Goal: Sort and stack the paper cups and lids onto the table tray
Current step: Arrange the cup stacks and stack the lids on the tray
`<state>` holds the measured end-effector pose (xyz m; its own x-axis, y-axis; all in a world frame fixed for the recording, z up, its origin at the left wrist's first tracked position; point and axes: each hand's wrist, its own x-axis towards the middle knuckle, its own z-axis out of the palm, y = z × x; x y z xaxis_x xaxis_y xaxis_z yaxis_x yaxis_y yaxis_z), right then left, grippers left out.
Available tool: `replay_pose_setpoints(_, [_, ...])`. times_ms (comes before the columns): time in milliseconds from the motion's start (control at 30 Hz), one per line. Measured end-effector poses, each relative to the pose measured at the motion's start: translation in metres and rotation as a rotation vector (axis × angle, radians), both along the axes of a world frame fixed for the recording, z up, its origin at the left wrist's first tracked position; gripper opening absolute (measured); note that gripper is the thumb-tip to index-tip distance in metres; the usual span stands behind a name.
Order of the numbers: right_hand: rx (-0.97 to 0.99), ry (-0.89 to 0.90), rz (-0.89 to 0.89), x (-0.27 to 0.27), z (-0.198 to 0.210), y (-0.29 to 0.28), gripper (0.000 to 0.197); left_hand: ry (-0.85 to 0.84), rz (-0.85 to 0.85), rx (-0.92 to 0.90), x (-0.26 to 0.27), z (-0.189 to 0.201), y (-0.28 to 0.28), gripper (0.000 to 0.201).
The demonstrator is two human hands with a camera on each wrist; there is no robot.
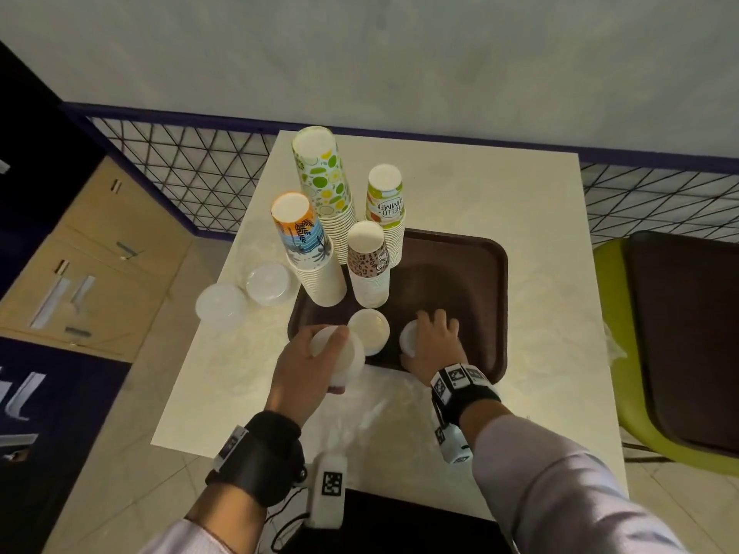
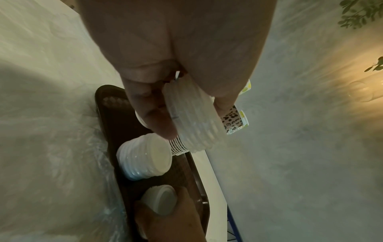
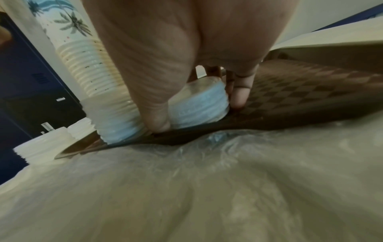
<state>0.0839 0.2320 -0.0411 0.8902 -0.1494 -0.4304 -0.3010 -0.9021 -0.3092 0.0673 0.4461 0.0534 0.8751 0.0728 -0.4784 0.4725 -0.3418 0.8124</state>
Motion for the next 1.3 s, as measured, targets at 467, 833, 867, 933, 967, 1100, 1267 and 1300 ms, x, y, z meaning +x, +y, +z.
replay_pose_setpoints(467, [0.157, -0.013, -0.044, -0.022, 0.025, -0.017, 0.108, 0.003, -0.056, 0.034, 0.006, -0.004, -0.001, 0.037])
replay_pose_setpoints(833, [0.648, -0.241, -0.147, -0.046, 0.099, 0.001, 0.027, 0.013, -0.138, -0.046, 0.013, 0.000, -0.037, 0.034])
replay_pose_setpoints(867, [0.700, -0.192, -0.153, -0.047, 0.101, 0.004, 0.025, 0.020, -0.156, -0.044, 0.013, 0.000, -0.041, 0.035])
replay_pose_setpoints(933, [0.772, -0.140, -0.185, -0.050, 0.101, 0.011, 0.023, 0.028, -0.191, -0.046, 0.014, -0.001, -0.049, 0.034])
replay_pose_setpoints(967, [0.787, -0.123, -0.207, -0.052, 0.099, 0.012, 0.026, 0.030, -0.203, -0.053, 0.014, -0.001, -0.053, 0.033])
replay_pose_setpoints(1100, [0.787, -0.087, -0.331, -0.054, 0.083, 0.007, 0.036, 0.060, -0.209, -0.150, 0.008, -0.005, -0.067, 0.023])
replay_pose_setpoints(1267, [0.826, -0.105, -0.395, -0.053, 0.075, -0.013, 0.030, 0.039, -0.223, -0.246, -0.008, -0.013, -0.084, 0.021])
replay_pose_setpoints(1300, [0.821, -0.108, -0.385, -0.051, 0.074, -0.020, 0.029, 0.044, -0.208, -0.257, -0.011, -0.015, -0.086, 0.019])
